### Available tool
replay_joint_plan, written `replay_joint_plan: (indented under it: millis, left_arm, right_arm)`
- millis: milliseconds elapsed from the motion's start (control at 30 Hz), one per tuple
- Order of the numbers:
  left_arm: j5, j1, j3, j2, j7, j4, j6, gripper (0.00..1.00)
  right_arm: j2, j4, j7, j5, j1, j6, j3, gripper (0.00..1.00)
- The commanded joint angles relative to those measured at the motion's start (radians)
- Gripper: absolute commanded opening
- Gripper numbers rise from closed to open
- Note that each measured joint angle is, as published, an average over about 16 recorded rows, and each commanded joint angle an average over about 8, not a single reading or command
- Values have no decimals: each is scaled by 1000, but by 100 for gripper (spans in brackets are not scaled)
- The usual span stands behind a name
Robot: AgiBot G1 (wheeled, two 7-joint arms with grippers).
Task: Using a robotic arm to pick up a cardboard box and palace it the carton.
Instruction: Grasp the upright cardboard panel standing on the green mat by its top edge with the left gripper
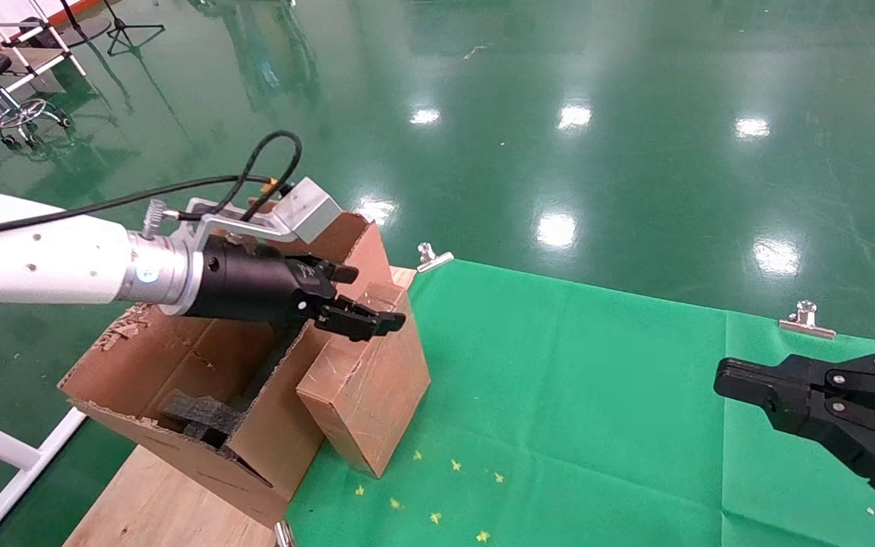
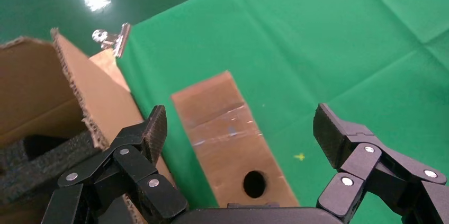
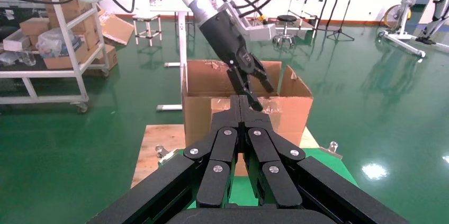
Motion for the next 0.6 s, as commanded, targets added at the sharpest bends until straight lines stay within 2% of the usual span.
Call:
replay_joint_plan:
  millis: [33, 500, 567, 600]
  left_arm:
    - [12, 3, 8, 7, -12, 0, 0, 100]
    - [90, 30, 47, 29, -52, -1, -2, 100]
    - [96, 29, 51, 31, -54, -1, 1, 100]
    - [99, 29, 52, 32, -55, -1, 2, 100]
  right_arm:
    - [0, 0, 0, 0, 0, 0, 0, 0]
    - [0, 0, 0, 0, 0, 0, 0, 0]
    - [0, 0, 0, 0, 0, 0, 0, 7]
    - [0, 0, 0, 0, 0, 0, 0, 17]
